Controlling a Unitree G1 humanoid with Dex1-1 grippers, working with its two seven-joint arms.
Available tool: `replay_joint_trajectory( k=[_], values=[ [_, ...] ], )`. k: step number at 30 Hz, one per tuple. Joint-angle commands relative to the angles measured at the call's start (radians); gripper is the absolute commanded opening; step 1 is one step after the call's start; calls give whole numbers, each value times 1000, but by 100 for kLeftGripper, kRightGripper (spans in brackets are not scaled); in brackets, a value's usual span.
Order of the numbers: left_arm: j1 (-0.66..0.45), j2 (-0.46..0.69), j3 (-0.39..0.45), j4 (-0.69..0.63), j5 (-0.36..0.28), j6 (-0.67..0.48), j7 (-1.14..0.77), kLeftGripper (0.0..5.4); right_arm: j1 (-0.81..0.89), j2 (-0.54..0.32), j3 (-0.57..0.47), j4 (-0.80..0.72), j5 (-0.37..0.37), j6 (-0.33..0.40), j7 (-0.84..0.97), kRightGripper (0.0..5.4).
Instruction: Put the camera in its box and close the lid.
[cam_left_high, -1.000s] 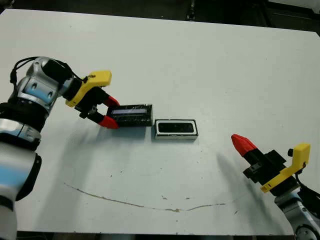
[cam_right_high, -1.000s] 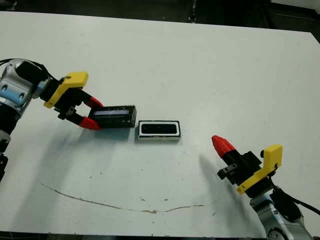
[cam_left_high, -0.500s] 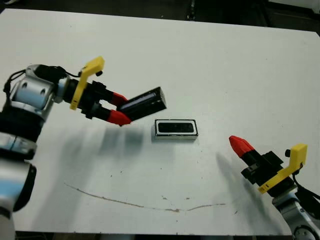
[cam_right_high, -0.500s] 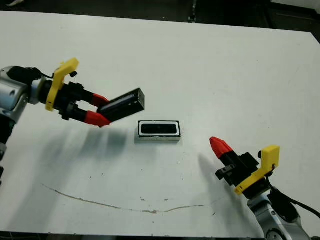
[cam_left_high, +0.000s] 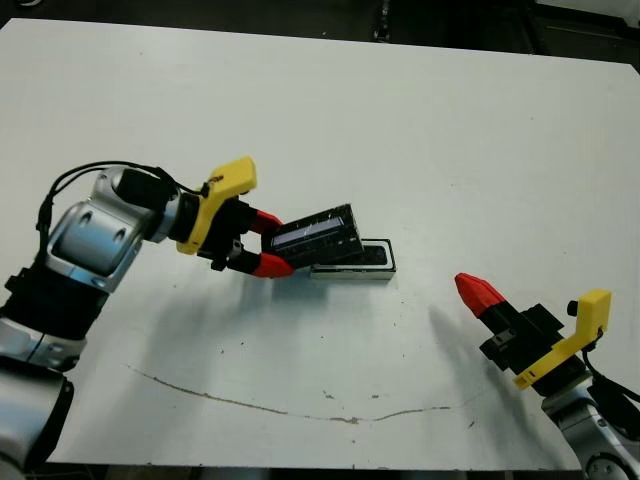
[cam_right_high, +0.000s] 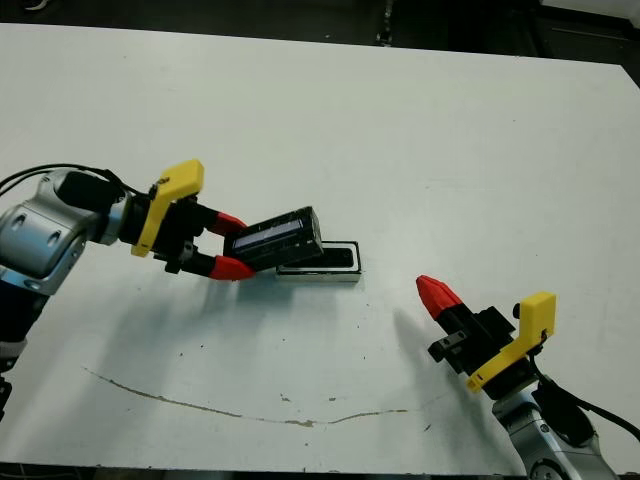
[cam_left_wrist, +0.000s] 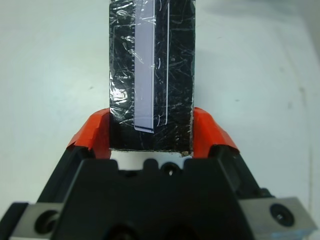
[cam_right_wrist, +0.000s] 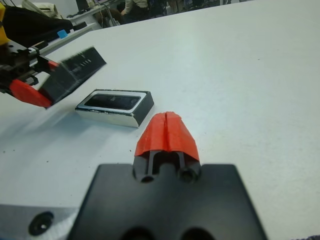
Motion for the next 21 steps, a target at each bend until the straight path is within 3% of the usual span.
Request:
replay_joint_trajectory(
  k=[1,9,21],
  values=[
    [25,-10,-13,-12,15,36,50,317,12,-8,-4,6,8,3,7,0],
    [33,-17,-9,-15,21,50,130,317,13,-5,-4,12,5,-13,8,0],
    [13,-15,-47,26,25,-5,68,317,13,-9,-2,9,18,2,5,0]
  ],
)
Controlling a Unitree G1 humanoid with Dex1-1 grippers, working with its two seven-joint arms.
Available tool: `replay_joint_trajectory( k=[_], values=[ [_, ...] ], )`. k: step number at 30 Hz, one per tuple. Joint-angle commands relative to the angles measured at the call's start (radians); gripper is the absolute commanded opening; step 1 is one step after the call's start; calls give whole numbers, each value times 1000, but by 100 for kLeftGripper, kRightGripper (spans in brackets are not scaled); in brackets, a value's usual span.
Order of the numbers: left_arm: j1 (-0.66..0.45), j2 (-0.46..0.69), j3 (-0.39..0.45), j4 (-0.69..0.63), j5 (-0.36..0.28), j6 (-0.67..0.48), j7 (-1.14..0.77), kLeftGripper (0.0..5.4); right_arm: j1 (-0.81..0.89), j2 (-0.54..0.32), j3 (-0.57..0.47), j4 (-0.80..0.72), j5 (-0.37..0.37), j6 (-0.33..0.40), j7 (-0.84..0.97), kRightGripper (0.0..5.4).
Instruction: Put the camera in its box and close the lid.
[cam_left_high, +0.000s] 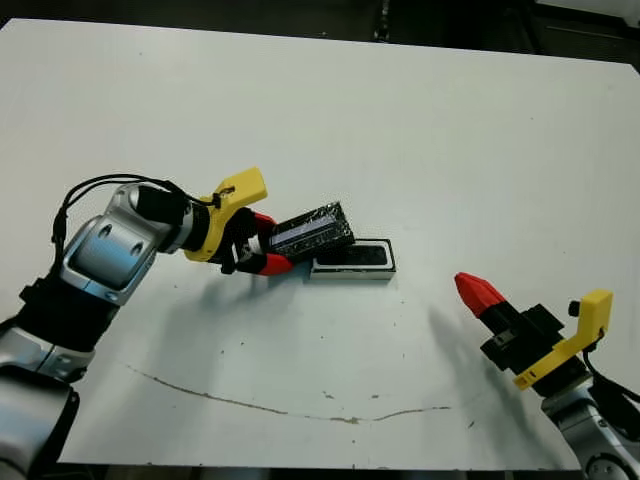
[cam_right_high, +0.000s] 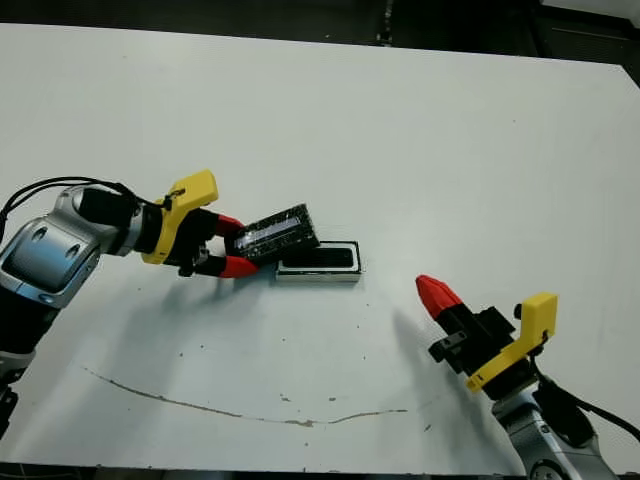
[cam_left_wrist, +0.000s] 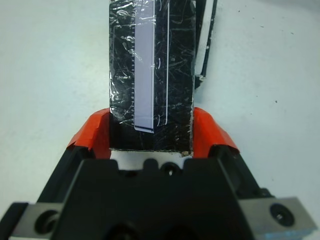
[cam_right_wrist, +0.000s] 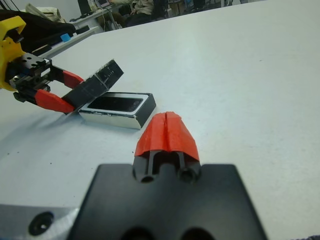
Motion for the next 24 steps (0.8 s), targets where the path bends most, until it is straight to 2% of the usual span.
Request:
replay_joint_trajectory(
  k=[1,5,14,24],
  values=[
    [-12,4,-27,25,8,-32,-39,317,12,-10,-3,6,4,11,0,0],
    [-27,-3,-42,56,10,-75,-80,317,14,-13,-2,4,-6,5,-3,0],
    [-62,-25,-82,96,25,-70,-119,317,14,-15,-3,-3,-7,12,-11,0],
    [-67,-70,-135,75,64,-7,-80,317,15,-5,-6,6,1,3,-4,0]
  ],
)
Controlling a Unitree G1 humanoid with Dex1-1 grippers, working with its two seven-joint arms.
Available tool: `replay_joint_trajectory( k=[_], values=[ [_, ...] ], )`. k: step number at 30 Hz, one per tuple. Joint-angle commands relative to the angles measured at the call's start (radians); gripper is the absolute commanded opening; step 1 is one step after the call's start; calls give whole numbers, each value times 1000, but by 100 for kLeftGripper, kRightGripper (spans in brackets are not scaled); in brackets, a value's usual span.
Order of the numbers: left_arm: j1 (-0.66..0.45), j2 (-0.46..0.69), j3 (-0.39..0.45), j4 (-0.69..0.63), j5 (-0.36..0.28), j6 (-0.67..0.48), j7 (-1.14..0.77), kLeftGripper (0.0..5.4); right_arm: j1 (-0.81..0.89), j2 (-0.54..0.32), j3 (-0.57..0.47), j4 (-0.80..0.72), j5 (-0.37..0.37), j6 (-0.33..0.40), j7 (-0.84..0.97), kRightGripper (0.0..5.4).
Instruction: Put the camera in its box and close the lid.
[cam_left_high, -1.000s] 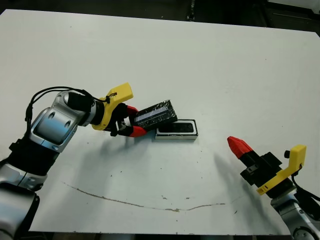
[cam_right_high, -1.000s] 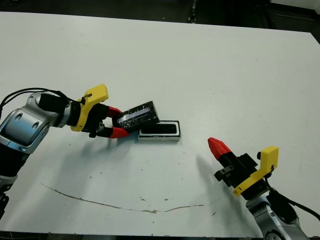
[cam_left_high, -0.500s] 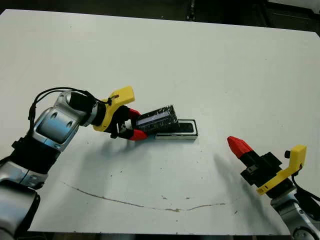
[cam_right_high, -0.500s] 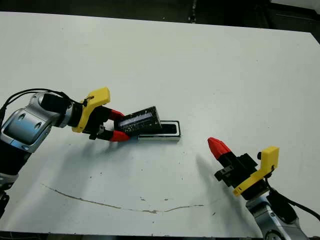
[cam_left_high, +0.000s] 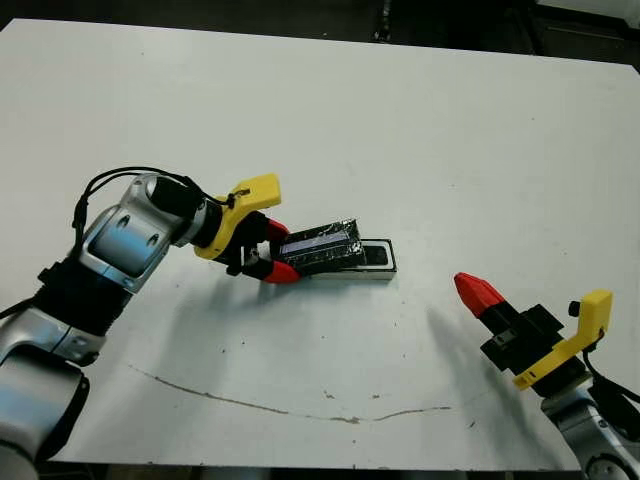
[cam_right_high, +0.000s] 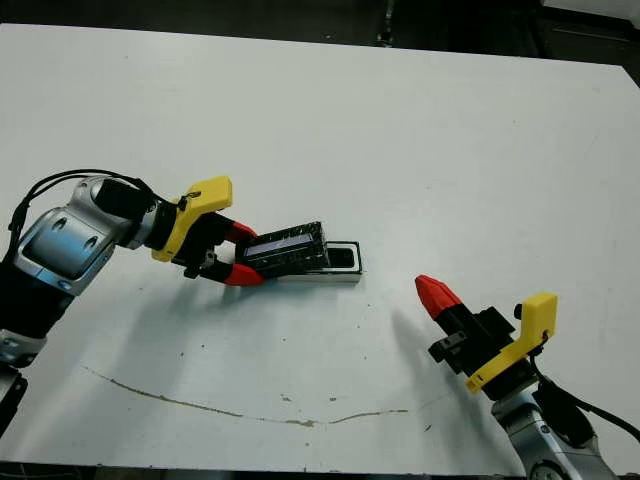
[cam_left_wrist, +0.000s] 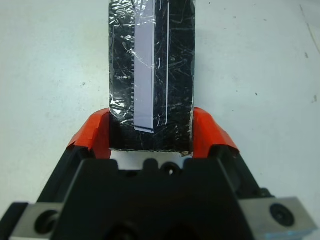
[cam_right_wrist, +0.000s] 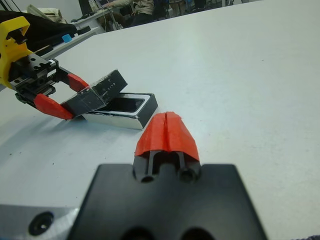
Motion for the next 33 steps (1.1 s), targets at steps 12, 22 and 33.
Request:
replay_joint_trajectory(
  k=[12,22,33],
  values=[
    [15,-83,-93,-24,44,61,33,317,17,-7,-6,-8,9,20,-18,0],
    [-44,-160,-158,108,91,39,25,317,15,-12,-9,0,-3,-8,-2,0],
    [-95,-262,-145,308,129,-117,25,317,9,-15,-20,16,-3,-19,13,0]
  ],
)
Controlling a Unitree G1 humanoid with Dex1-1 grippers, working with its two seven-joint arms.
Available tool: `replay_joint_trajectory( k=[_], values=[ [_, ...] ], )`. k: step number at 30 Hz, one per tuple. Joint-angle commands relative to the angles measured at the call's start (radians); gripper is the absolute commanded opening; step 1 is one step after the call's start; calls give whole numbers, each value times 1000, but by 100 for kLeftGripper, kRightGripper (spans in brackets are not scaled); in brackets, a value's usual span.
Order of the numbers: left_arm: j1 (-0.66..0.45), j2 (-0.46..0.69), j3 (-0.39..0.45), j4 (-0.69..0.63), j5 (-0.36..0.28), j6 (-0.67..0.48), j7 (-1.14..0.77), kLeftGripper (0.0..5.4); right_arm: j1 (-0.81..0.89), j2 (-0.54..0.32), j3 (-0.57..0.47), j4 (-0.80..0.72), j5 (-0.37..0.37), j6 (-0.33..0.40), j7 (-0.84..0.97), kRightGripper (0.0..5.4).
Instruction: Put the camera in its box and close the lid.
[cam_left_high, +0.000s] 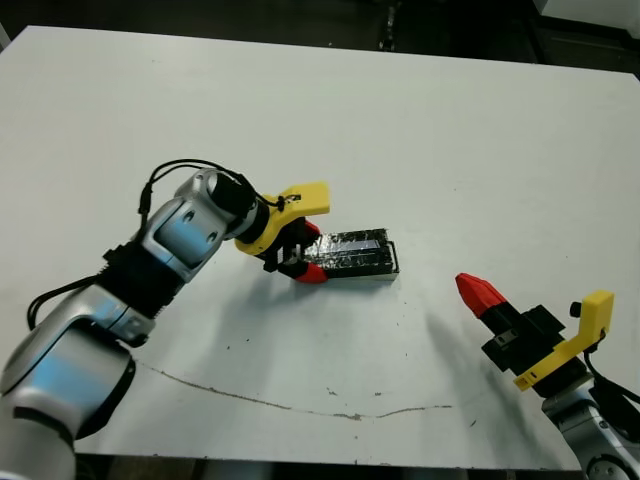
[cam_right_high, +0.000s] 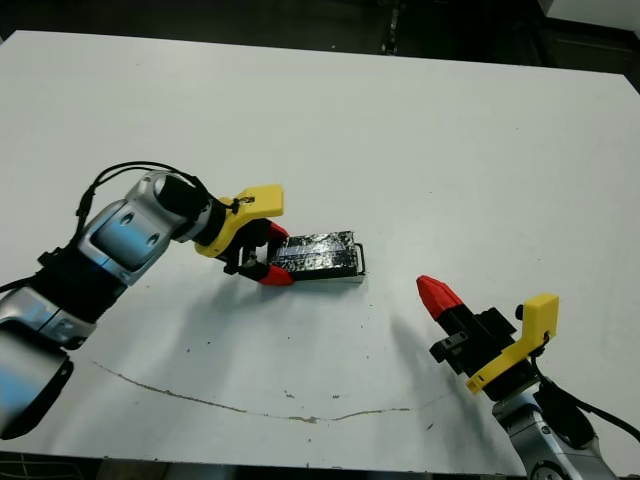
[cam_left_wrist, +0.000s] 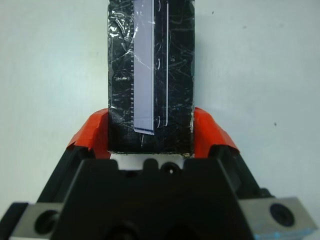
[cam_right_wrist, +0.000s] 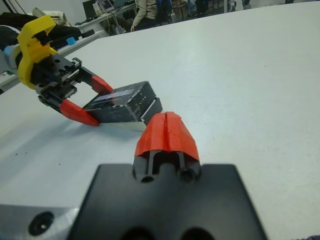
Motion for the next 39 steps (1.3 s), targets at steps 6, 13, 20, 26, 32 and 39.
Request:
replay_joint_trajectory(
  k=[6,13,20,26,32,39],
  values=[
    [0,-113,-47,150,42,-56,-18,317,12,-15,-18,8,-9,-16,10,0],
    [-14,-152,-55,183,63,-122,-32,317,19,-15,-21,5,6,-7,17,0],
    [-16,-169,-58,157,71,-71,-24,317,25,-13,-15,-6,8,4,7,0],
    [-10,-133,-72,101,88,-100,-64,392,30,-12,-12,-7,7,-2,9,0],
    [20,-79,-47,79,88,-116,-60,476,32,-13,-13,-9,17,9,6,0],
    [80,3,38,13,61,-135,-30,538,27,-10,-8,-7,16,5,2,0]
  ],
)
